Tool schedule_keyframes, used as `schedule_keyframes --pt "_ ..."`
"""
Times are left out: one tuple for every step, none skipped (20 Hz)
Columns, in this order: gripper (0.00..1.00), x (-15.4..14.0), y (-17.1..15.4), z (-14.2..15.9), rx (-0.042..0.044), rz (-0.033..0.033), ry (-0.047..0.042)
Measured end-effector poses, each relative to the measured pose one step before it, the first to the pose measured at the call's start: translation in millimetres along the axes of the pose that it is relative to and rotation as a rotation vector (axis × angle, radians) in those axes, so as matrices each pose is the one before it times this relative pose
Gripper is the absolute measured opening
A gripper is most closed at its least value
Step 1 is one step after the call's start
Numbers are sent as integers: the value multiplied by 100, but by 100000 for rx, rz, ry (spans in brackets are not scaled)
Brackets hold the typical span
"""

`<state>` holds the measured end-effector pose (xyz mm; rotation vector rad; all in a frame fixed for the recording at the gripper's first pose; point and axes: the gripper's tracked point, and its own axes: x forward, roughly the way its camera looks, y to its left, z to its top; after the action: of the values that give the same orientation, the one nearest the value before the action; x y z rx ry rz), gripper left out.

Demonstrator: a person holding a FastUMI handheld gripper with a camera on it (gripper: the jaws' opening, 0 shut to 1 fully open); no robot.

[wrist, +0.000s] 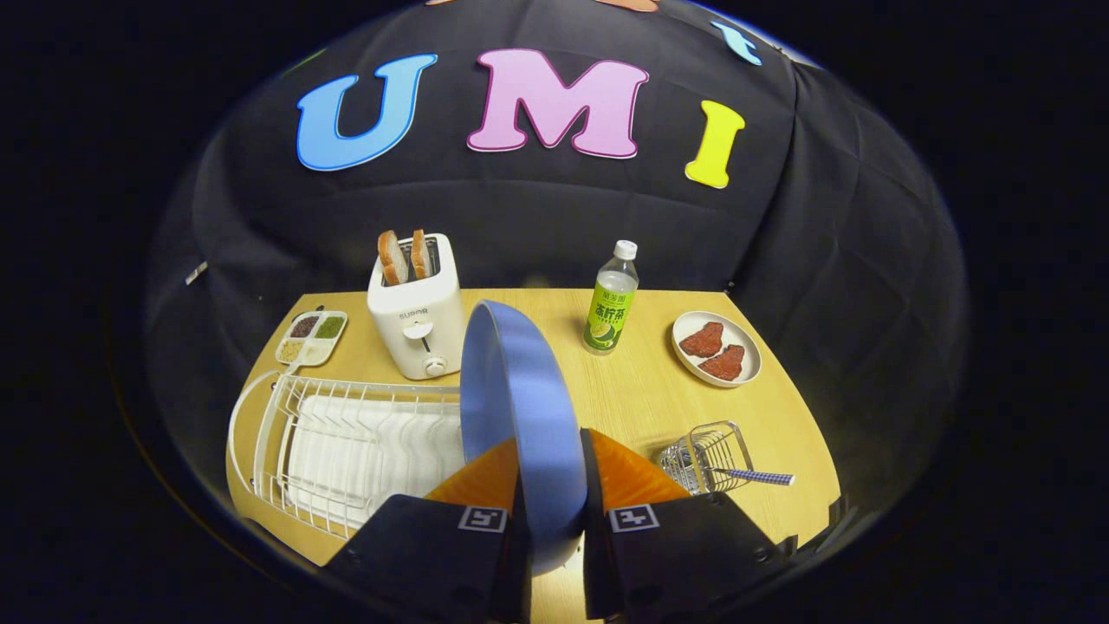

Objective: Take the plate from the dish rack, then take the spoon from the basket and place it into the plate.

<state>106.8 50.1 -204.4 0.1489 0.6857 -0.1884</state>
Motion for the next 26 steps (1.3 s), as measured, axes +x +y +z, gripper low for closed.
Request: schedule_keyframes --pt "28 -794 -208 -33 1496 2046 36" --pt "28 -877 -161 63 929 2205 -146" --pt "28 -880 -162 -4 268 2211 -421" --pt "28 -957 -54 -51 -375 2407 -372" --pt "28 -1120 115 -154 -484 3265 -467" --pt "28 -1103 237 -209 -653 3633 -263" --pt "28 -1121 19 -537 -599 2957 95" --pt "28 -1026 -59 -507 -667 2180 328" --pt "28 -970 -144 -571 -617 1495 248" --pt "28 -903 -210 -578 -204 852 340" --pt "28 -871 -183 -722 83 844 589" --pt "28 -784 -126 -875 548 1114 1134" --pt "28 -688 -74 -947 600 1341 1493" --pt "28 -714 -210 -1298 734 1226 2106" --pt "28 -556 -219 -1227 393 913 1840" --pt "28 -485 -307 -1335 441 625 2079" --pt "28 -577 -260 -1216 792 170 1618" --pt "28 -220 -364 -1315 797 -248 1749" --pt "28 -13 -317 -1341 949 -280 2002" --pt "28 58 -313 -1331 1550 -161 2183" --pt "28 139 -115 -1363 2034 213 2208" --pt "28 392 -192 -1286 2040 377 2498" --pt "28 517 -173 -1121 2451 -47 2392" --pt "28 646 -123 -967 2019 378 2130" --pt "28 474 194 -891 2047 311 2198" --pt "28 724 104 -745 1384 701 1694"
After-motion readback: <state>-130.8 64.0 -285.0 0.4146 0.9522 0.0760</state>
